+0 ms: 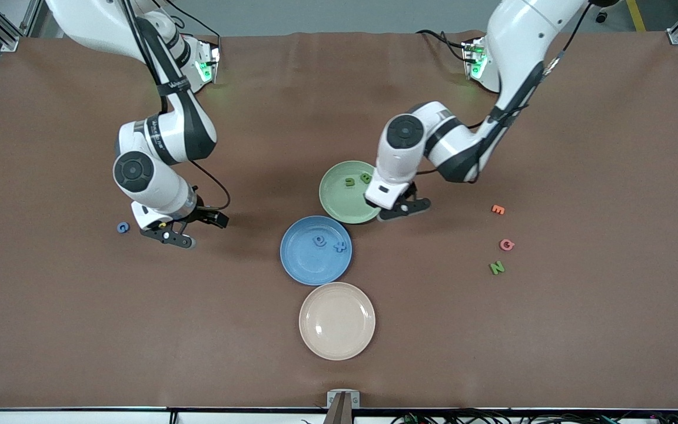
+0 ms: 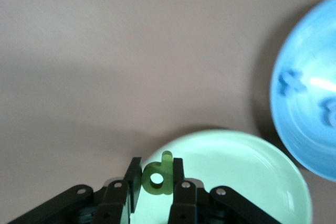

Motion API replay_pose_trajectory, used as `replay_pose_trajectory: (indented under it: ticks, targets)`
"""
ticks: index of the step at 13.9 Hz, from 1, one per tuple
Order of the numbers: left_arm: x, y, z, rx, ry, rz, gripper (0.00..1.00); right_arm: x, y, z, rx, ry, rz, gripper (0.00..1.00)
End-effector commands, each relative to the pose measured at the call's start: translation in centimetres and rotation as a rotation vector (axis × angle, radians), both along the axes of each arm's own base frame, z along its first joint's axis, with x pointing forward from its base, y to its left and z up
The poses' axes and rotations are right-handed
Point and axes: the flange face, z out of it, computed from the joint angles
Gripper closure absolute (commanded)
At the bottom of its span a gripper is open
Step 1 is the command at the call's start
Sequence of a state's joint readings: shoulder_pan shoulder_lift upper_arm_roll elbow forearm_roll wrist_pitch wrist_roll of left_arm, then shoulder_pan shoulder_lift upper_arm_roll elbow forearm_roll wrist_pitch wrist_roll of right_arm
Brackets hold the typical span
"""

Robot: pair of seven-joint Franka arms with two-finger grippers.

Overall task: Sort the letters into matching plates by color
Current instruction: 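Carry the green d to the green plate while the right gripper grasps the blue E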

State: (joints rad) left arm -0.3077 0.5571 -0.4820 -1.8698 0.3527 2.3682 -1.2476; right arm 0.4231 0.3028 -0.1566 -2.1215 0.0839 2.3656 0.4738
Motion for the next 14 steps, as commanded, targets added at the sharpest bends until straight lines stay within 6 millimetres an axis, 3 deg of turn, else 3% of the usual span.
replay_pose_trajectory:
  ticks: [1,4,7,12,13,14]
  targets:
    - [-0.6,-3.5,-2.0,-0.014,0.040,0.047,0.78,-2.6,-2.6,-2.0,0.005,-0.031,0.041,0.00]
    - [-2.6,-7.7,-3.2,-0.035,0.053,0.059,0.78,-3.9,-3.2,-3.6,0.002,-0.037,0.036,0.00]
    - [-3.8,-10.4,-4.2,-0.049,0.063,0.064,0.78,-5.0,-3.6,-5.6,-0.002,-0.053,0.035,0.00]
    - [-5.8,-11.7,-5.5,-0.031,0.074,0.032,0.77,-6.5,-3.5,-8.9,-0.012,-0.070,0.021,0.03]
    - [-5.6,-11.5,-5.6,-0.027,0.071,0.034,0.67,-6.6,-3.4,-9.3,-0.014,-0.068,0.013,0.03]
    - [-5.3,-11.3,-5.6,-0.025,0.065,0.034,0.34,-6.7,-3.2,-9.4,-0.015,-0.067,0.010,0.05]
